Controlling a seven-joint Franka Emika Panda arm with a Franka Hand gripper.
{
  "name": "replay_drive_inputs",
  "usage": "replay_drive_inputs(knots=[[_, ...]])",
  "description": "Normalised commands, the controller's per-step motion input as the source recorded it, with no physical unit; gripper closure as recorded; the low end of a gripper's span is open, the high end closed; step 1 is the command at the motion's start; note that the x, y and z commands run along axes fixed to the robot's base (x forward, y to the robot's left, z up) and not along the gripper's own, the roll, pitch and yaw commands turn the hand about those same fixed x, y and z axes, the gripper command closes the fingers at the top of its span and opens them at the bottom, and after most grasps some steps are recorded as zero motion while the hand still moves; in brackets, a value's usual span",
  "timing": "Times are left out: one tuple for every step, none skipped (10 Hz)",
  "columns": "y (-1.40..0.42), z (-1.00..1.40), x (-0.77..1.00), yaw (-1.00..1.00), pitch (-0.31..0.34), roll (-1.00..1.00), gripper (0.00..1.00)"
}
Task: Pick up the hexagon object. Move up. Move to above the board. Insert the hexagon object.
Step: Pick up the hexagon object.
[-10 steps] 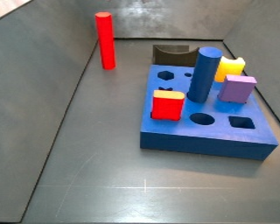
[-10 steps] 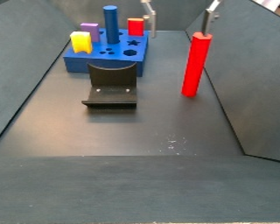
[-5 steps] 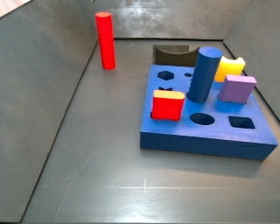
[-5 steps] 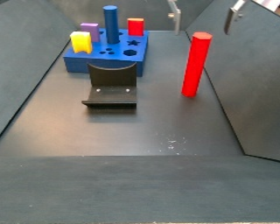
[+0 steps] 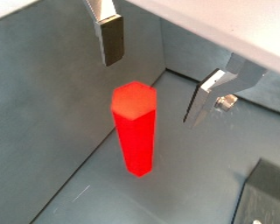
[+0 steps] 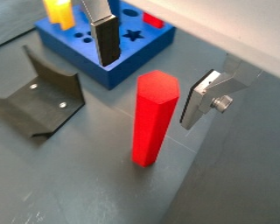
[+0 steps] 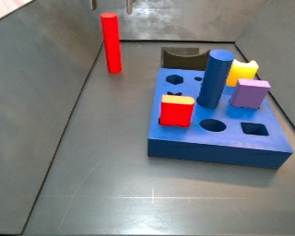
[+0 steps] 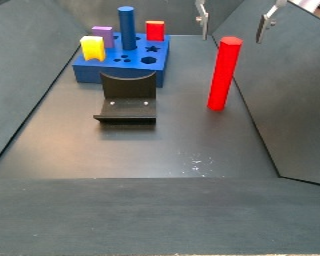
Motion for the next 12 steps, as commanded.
replay_drive_inputs(knots=[[-0.13,-0.34,-0.19,-0.50,-0.139,-0.08,0.00],[-0.06,-0.51,-0.40,-0.54,-0.156,-0.02,0.00],[-0.02,-0.71,-0.40,-0.49,-0.151,-0.01,0.00],[0.00,-0.77,-0.20,-0.43,-0.097,-0.05,0.00],[0.00,-0.67,0.00,-0.31,-0.054,-0.04,0.00],[0.00,-0.41,0.10,-0.19,0.000,-0.05,0.00],[0.00,-0.21,0.23,-0.15,0.029,-0.02,0.00],[-0.01,-0.21,0.28,-0.12,0.030,-0.03,0.00],[-0.03,-0.25,0.11,-0.06,0.000,-0.07,0.00],[0.00,-0.07,0.00,0.00,-0.011,-0.06,0.00],[0.00,0.00,-0.01,0.00,-0.037,-0.05,0.00],[0.00,0.00,0.00,0.00,0.000,0.00,0.00]])
